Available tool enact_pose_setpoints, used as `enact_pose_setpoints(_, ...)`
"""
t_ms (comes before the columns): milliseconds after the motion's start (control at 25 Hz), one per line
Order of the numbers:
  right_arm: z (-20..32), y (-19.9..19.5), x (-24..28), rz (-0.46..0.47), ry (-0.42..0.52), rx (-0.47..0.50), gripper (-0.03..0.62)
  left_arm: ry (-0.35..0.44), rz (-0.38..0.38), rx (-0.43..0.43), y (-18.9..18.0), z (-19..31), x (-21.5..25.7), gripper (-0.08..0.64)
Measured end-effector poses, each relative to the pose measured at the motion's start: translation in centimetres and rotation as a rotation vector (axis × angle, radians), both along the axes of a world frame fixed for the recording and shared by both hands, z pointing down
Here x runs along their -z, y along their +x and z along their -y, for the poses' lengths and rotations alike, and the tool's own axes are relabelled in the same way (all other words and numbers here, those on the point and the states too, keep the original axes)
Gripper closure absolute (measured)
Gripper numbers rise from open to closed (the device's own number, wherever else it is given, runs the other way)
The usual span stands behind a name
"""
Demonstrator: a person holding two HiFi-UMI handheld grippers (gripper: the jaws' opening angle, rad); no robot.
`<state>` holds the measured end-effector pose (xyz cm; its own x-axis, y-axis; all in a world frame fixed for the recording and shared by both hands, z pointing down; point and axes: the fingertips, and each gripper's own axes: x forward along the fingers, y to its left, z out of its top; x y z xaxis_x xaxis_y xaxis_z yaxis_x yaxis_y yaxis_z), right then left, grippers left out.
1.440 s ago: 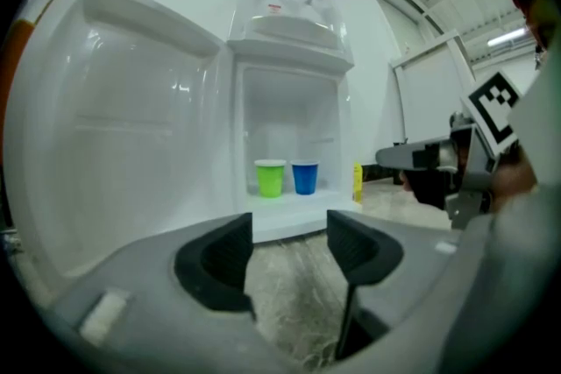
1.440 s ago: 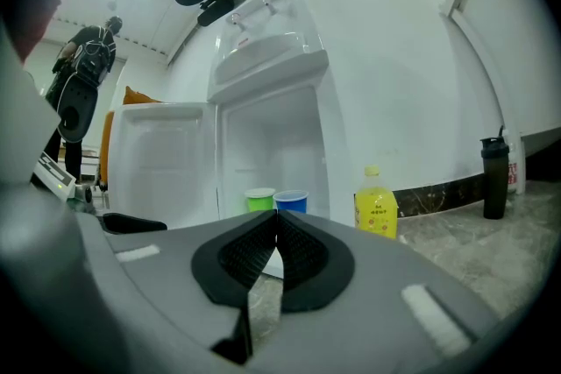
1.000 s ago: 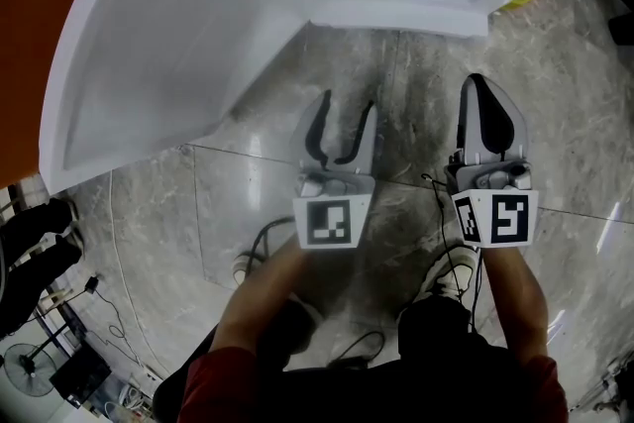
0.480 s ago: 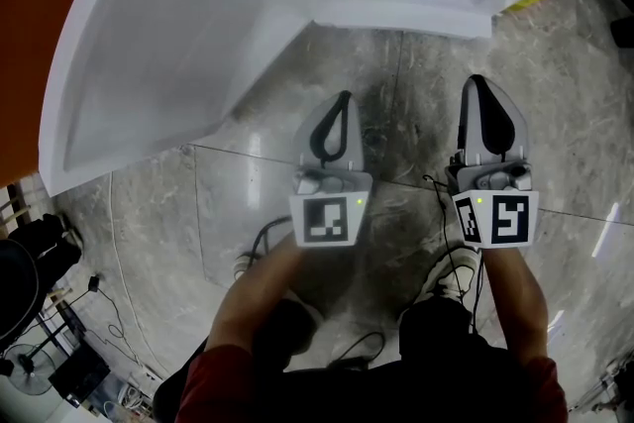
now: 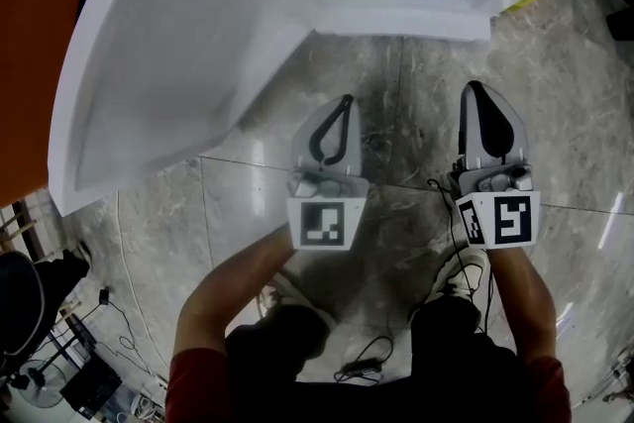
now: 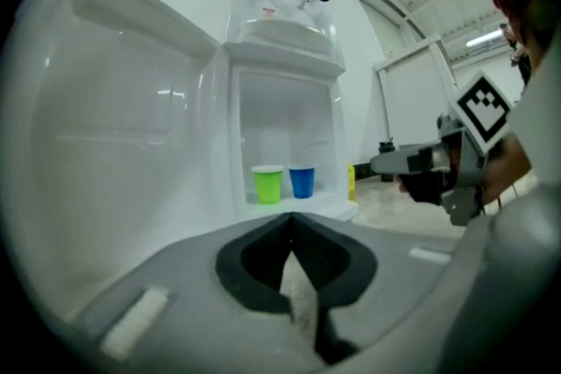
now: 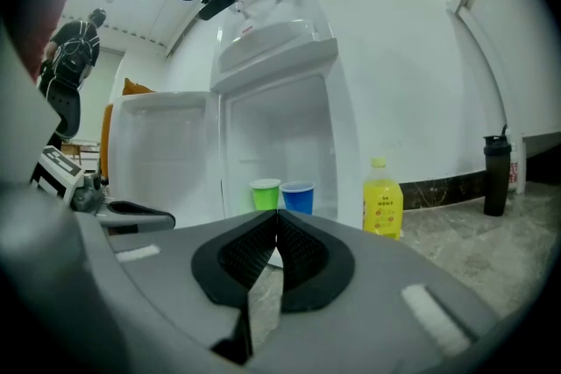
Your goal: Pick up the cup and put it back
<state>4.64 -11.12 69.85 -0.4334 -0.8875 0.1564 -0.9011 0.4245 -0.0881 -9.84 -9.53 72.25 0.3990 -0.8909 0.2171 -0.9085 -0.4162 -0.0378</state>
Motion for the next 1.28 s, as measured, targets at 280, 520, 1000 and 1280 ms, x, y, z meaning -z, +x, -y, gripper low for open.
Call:
enact_pose_setpoints(280, -1.6, -0.2, 2.2, -0.141, -0.085, 0.032, 0.592, -0.015, 0.129, -0.203, -0.4, -1.4, 3.8, 0.561)
enact_pose_setpoints(520, -4.1, -0.6, 10.3, -0.164, -0.159, 0.035, 0.592, -0.100, 0.076, -0.100, -2.4, -4.7, 11.6, 0.561)
enact_pose_setpoints(1000, -9.9, 1.0, 38.2, -0.054, -0.262, -0.084, 0.591, -0.171, -0.045, 0.109, -4.1, -9.6, 40.9, 0.561)
enact_pose_setpoints(1280, -11.6, 0.6, 55.3, -0.076, -0.245, -0.092, 0.592, -0.190, -0.032, 0.126, -5.0, -10.8, 57.8, 0.561)
